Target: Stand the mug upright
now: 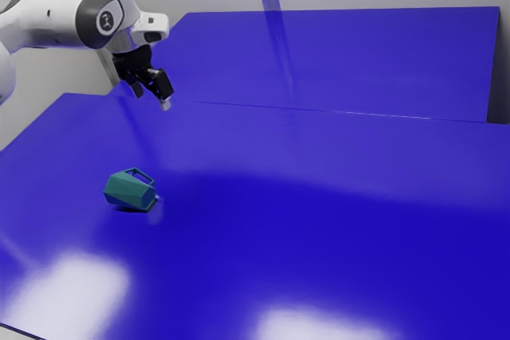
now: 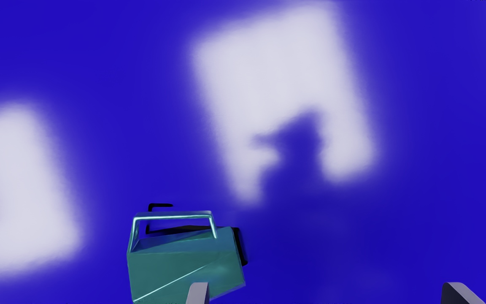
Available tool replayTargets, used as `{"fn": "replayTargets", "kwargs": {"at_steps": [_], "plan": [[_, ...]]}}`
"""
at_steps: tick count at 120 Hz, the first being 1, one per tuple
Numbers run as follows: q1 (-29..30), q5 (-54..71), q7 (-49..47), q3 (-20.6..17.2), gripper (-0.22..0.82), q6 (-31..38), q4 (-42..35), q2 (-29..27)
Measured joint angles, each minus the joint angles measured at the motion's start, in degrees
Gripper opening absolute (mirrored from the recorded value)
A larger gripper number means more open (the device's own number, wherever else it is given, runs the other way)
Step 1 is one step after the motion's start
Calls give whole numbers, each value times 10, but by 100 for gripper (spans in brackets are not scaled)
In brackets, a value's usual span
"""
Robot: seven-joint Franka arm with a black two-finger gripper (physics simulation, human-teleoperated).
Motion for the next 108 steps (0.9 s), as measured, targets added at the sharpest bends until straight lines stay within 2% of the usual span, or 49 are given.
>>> {"fn": "replayTargets", "kwargs": {"at_steps": [22, 36, 60, 108], "plan": [[9, -32, 8, 44, 60, 1, -13, -23], [65, -73, 27, 32, 60, 4, -15, -12], [182, -118, 69, 16, 60, 8, -11, 52], [239, -197, 163, 9, 60, 7, 12, 175]]}}
